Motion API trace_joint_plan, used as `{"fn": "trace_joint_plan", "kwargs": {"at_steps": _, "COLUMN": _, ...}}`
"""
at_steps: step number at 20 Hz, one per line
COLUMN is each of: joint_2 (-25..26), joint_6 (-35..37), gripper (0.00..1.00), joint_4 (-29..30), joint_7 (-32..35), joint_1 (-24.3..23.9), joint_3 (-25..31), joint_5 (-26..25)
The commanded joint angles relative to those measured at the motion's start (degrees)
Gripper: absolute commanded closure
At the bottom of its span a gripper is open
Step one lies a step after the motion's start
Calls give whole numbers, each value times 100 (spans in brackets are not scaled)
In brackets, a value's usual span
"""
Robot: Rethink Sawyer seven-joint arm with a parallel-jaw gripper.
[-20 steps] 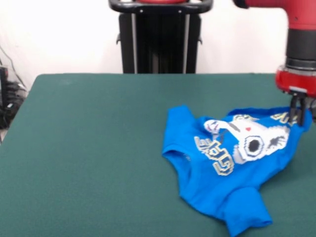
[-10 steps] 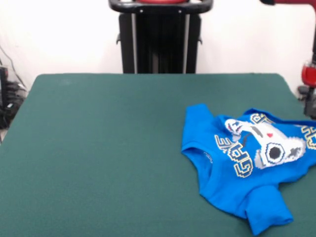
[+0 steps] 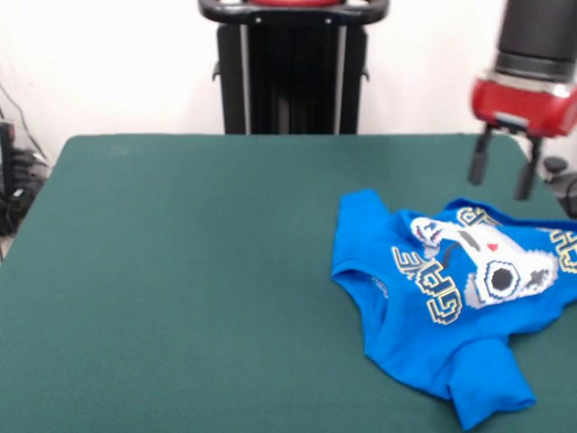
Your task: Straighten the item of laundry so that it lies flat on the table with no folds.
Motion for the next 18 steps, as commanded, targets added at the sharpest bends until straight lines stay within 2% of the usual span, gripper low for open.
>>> {"fn": "trace_joint_plan", "kwargs": {"at_steps": 1, "joint_2": 126, "joint_6": -683, "gripper": 0, "joint_4": 641, "joint_7": 775, "joint_1": -290, "joint_3": -41, "joint_5": -473}}
{"fn": "trace_joint_plan", "kwargs": {"at_steps": 7, "joint_2": 209, "joint_6": -1523, "gripper": 0, "joint_4": 966, "joint_7": 782, "joint_1": -653, "joint_3": 247, "joint_5": -965}}
{"fn": "trace_joint_plan", "kwargs": {"at_steps": 11, "joint_2": 108, "joint_6": -1854, "gripper": 0, "joint_4": 1185, "joint_7": 578, "joint_1": -1192, "joint_3": 604, "joint_5": -1549}}
{"fn": "trace_joint_plan", "kwargs": {"at_steps": 14, "joint_2": 180, "joint_6": -2084, "gripper": 0, "joint_4": 1228, "joint_7": 694, "joint_1": -1538, "joint_3": 961, "joint_5": -1868}}
{"fn": "trace_joint_plan", "kwargs": {"at_steps": 18, "joint_2": 226, "joint_6": -2191, "gripper": 0, "joint_4": 1225, "joint_7": 853, "joint_1": -1672, "joint_3": 1138, "joint_5": -2031}}
